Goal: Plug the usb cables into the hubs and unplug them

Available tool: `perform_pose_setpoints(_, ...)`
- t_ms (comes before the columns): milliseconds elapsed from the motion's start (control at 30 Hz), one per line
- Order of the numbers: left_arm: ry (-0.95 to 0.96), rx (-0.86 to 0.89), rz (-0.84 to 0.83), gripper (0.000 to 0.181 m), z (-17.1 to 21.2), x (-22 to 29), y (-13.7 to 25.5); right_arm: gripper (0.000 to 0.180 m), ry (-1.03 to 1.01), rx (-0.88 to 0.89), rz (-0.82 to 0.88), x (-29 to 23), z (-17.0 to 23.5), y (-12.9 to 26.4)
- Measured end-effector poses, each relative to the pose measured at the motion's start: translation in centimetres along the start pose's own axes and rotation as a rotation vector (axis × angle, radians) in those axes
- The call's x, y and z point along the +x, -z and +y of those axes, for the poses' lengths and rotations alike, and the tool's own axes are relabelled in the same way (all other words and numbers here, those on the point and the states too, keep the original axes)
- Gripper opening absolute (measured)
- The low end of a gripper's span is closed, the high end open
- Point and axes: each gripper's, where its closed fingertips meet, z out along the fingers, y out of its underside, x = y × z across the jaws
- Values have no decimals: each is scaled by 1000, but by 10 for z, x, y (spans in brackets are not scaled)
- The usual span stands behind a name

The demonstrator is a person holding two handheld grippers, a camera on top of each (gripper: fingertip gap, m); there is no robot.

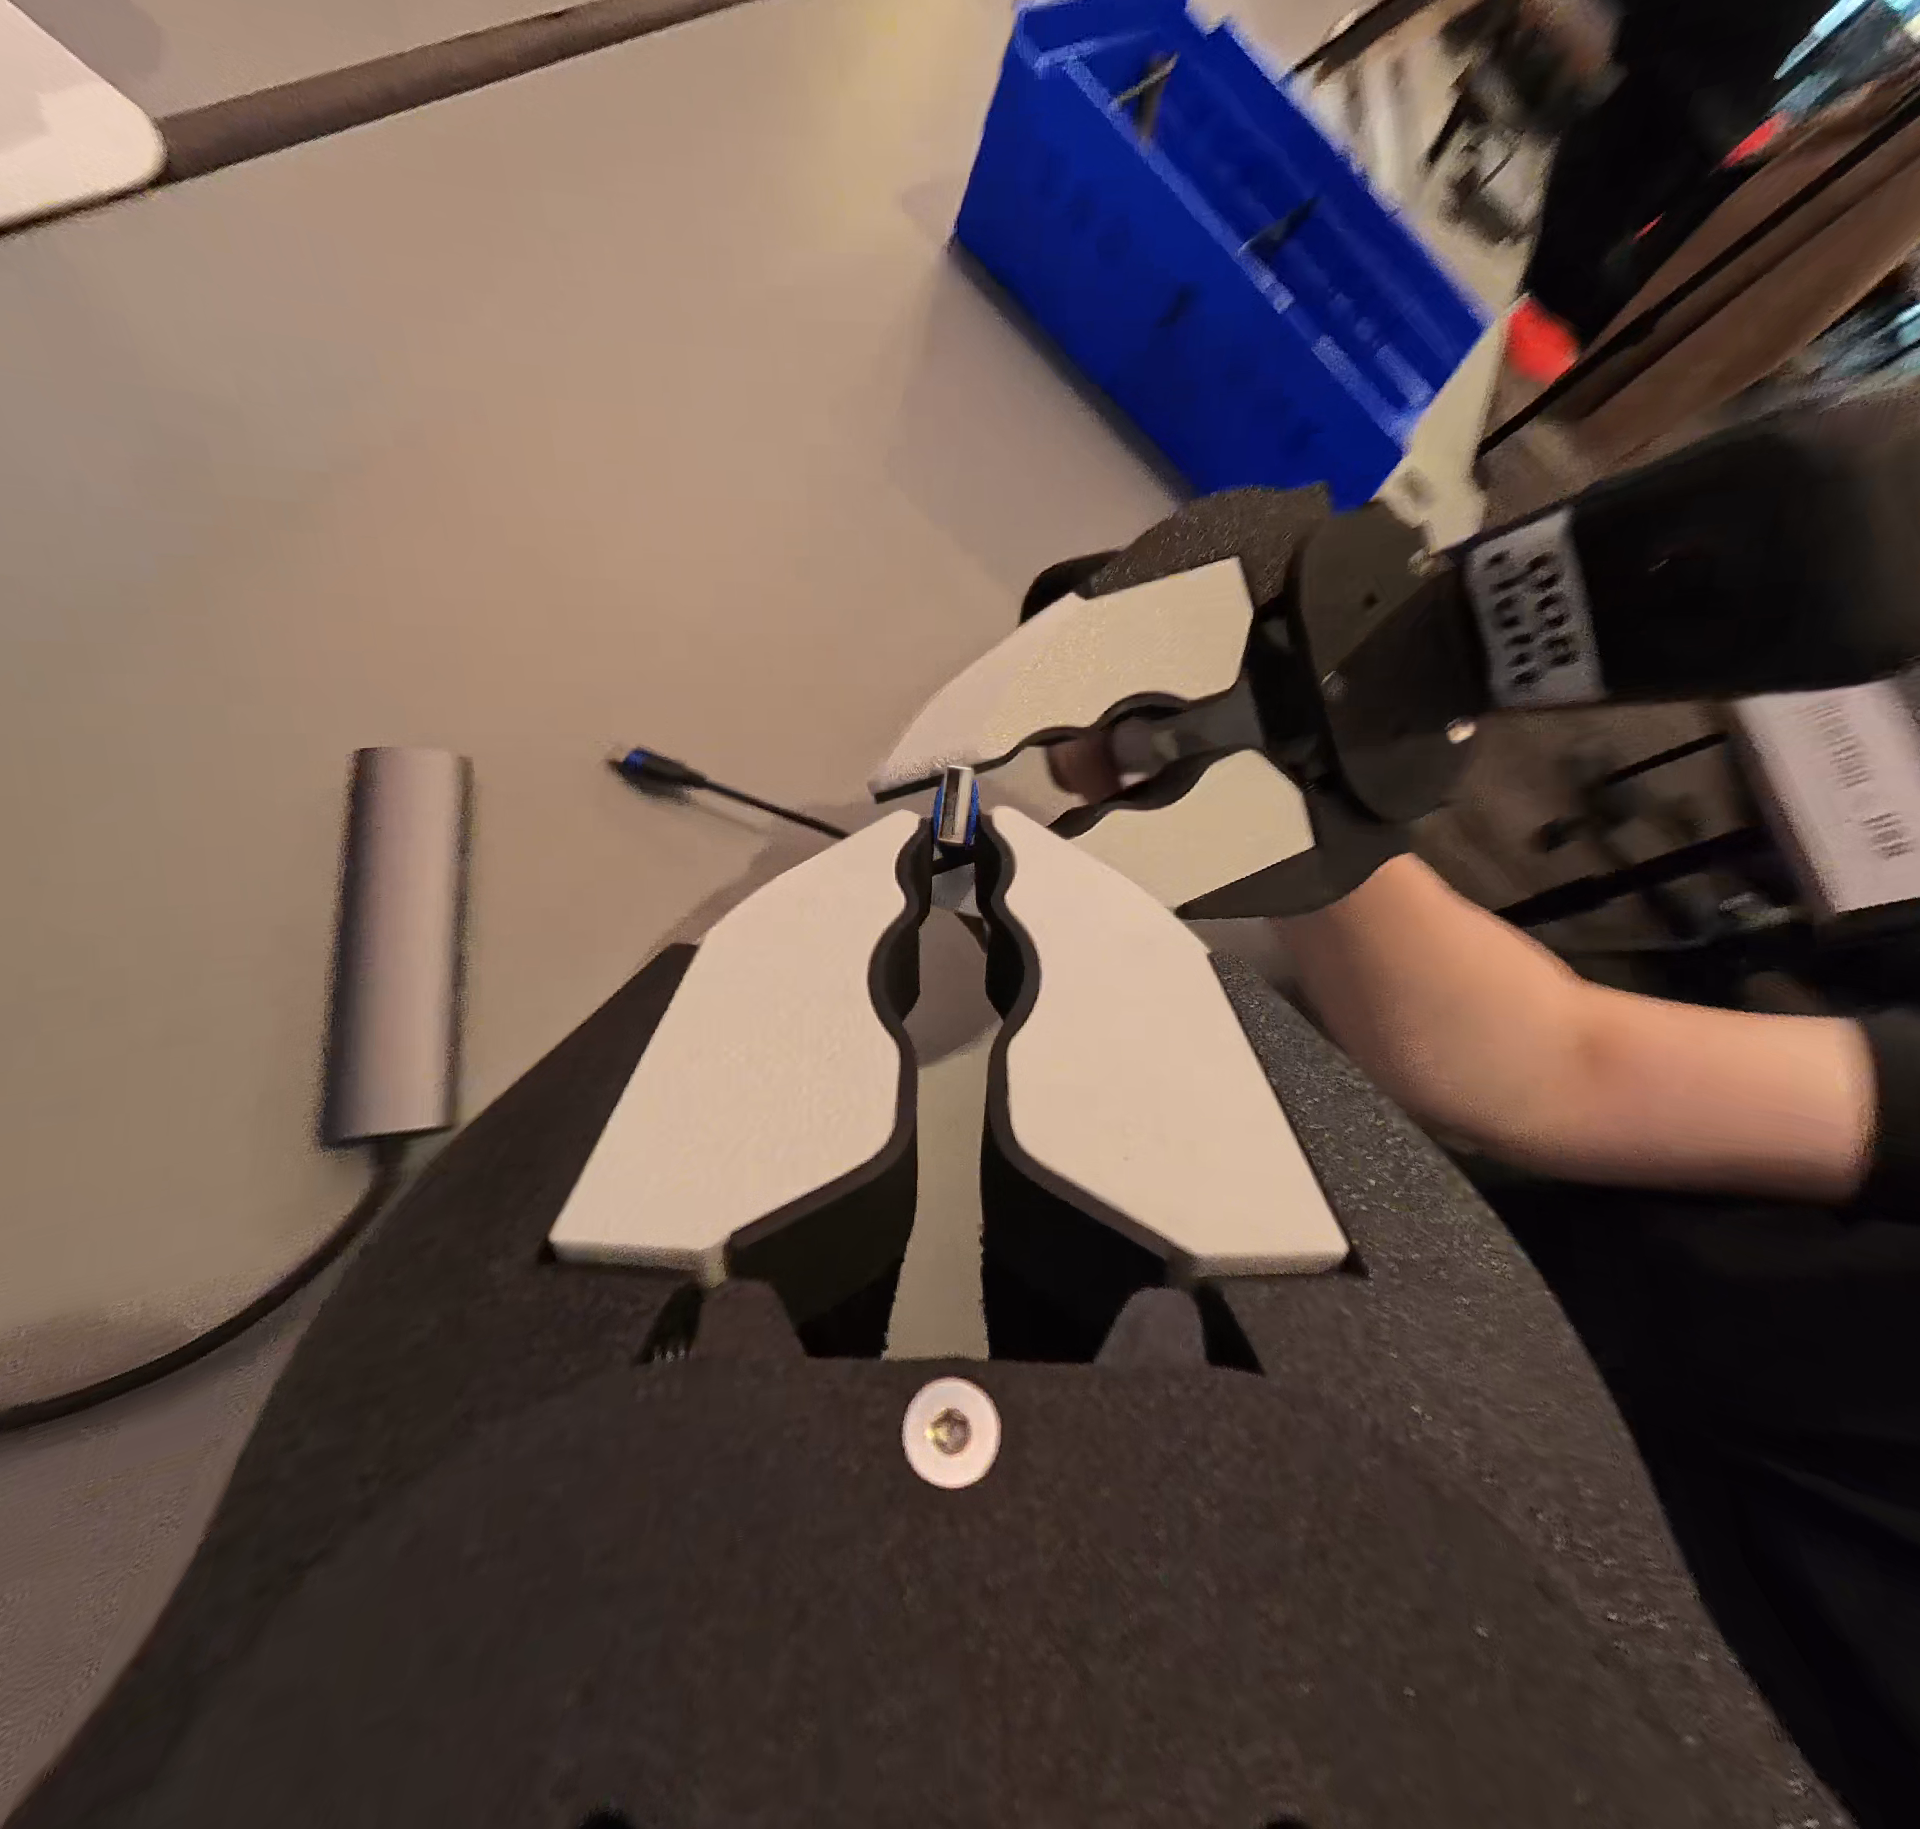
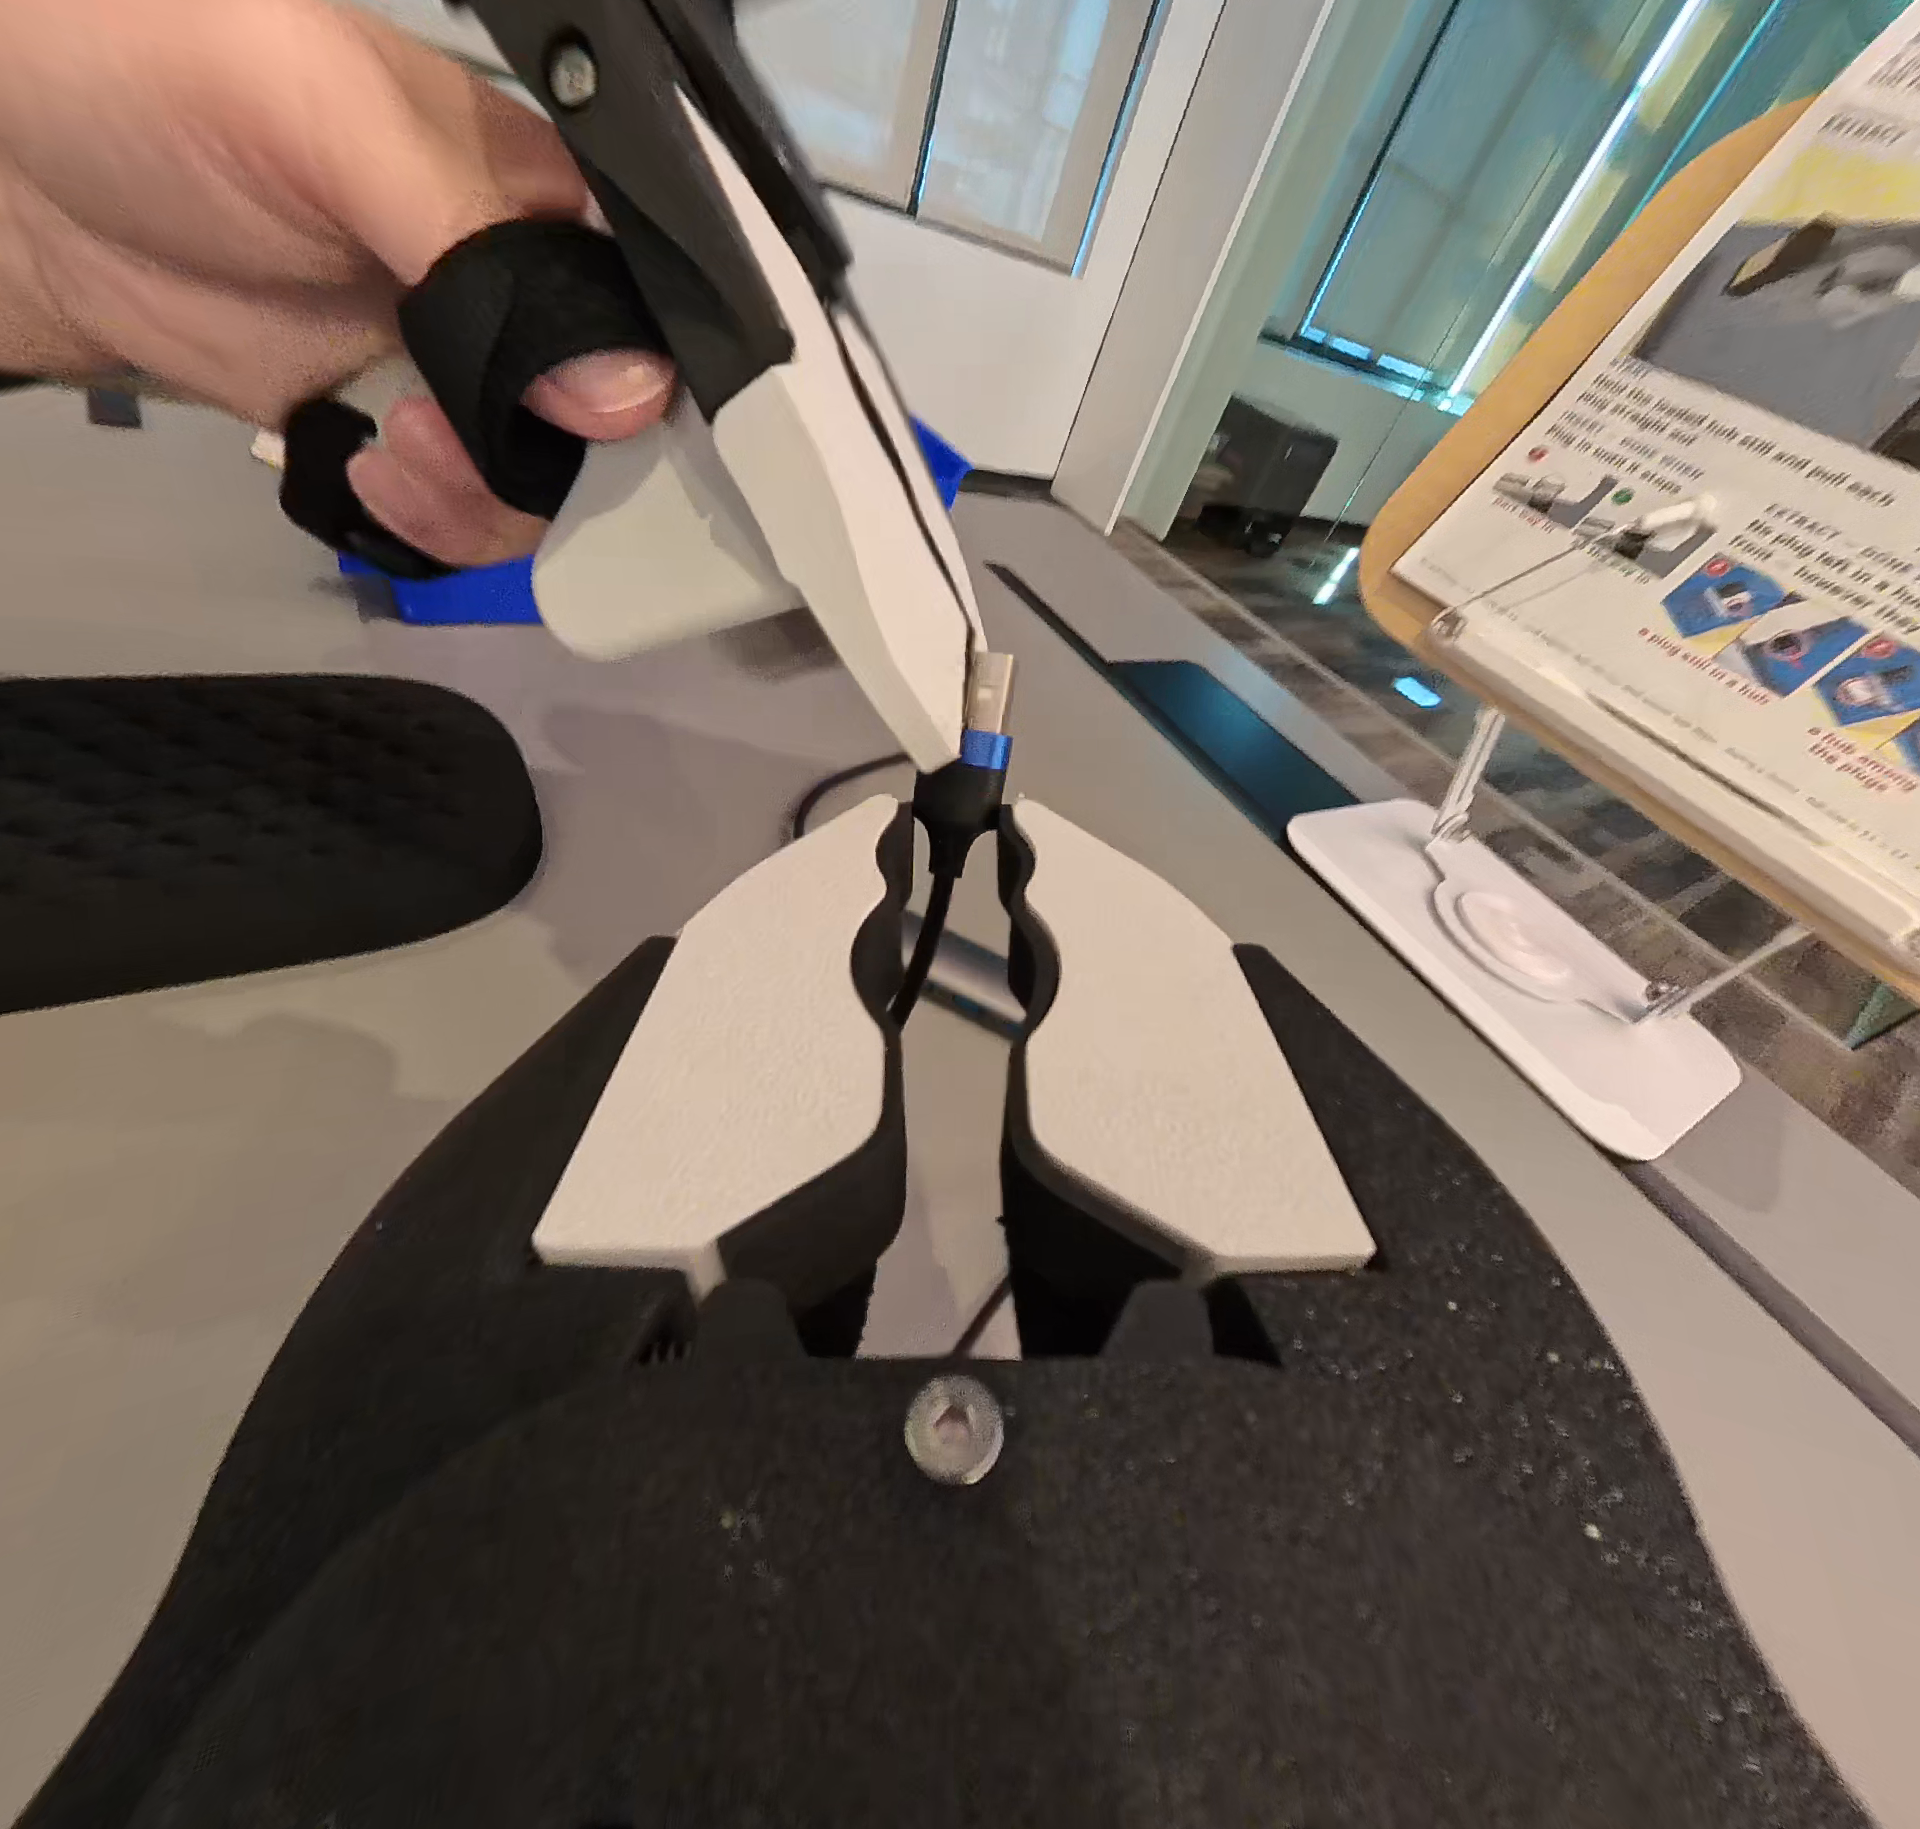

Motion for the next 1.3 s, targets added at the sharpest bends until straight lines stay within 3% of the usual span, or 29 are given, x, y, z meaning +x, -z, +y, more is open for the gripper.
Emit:
perform_pose_setpoints(67,90,65,95,7,-7,3,3,20,19,39,39,5,-7,3)
perform_pose_setpoints(167,222,170,196,7,-18,2,10,45,46,25,115,12,-4,3)
perform_pose_setpoints(233,315,213,275,6,-22,3,13,47,82,55,130,11,-8,5)
perform_pose_setpoints(400,435,210,397,7,-21,8,13,31,227,213,186,8,-31,14)
perform_pose_setpoints(600,565,184,541,7,-18,18,10,30,256,282,146,3,-38,21)
perform_pose_setpoints(1300,560,149,593,7,-14,27,0,18,166,291,79,5,-30,23)
